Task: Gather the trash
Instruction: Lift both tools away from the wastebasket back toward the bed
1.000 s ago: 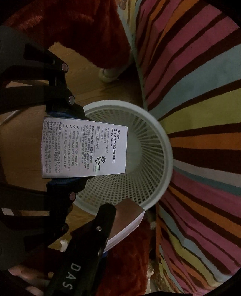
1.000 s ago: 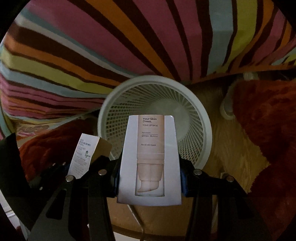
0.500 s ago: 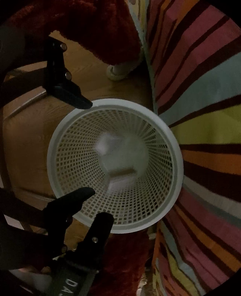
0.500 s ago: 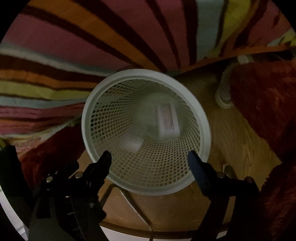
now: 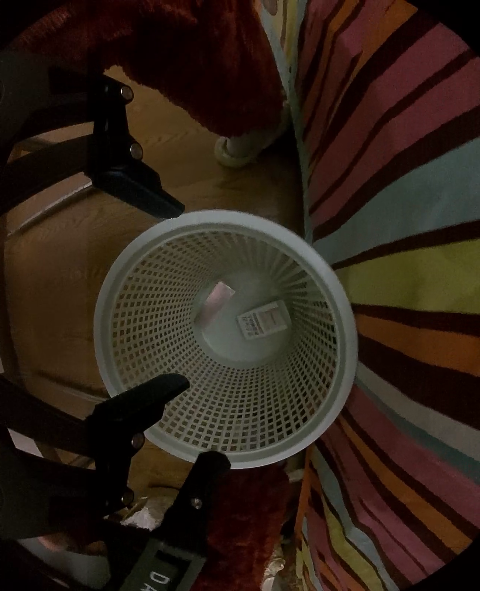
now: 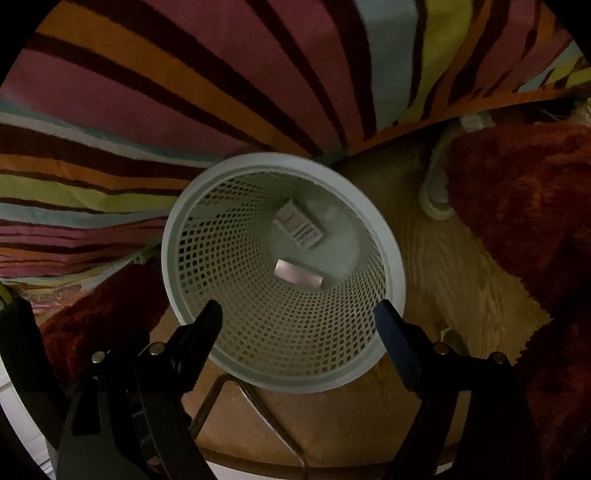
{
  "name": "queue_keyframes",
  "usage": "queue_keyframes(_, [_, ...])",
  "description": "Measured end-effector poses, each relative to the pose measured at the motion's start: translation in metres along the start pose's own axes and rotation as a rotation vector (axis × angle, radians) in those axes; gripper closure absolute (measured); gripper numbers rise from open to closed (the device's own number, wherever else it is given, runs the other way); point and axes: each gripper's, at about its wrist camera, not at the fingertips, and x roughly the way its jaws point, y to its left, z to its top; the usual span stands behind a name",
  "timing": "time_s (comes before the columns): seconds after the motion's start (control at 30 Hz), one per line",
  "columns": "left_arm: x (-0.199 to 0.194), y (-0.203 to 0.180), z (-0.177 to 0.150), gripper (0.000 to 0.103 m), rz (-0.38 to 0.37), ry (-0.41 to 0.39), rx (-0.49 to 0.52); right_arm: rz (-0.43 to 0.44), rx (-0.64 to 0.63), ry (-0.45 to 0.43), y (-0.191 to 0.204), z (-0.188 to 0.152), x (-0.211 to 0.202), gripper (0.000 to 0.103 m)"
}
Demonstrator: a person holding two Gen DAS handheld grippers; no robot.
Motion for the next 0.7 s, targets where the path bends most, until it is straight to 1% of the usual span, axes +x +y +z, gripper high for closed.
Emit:
queue_keyframes(0.2, [-0.019,0.002,-0.001,0.019,0.018,-0.061,-0.013,0.016,0.026,-0.071,-0.007,-0.003,-0.021,0.023])
queue_keyframes(0.43, [-0.044,0.002,-0.007,0.019,0.030,-0.140,-0.001,0.016,0.008,-0.176,-0.010,-0.010,-0.053,0.023])
queue_keyframes(0.57, [-0.064,-0.001,-0.012,0.019,0.035,-0.206,0.020,0.011,-0.010,-0.228,-0.006,-0.017,-0.068,0.022])
queue_keyframes(0.7, [-0.091,-0.005,-0.017,0.019,0.036,-0.298,0.060,0.003,-0.059,-0.304,0.002,-0.023,-0.089,0.022])
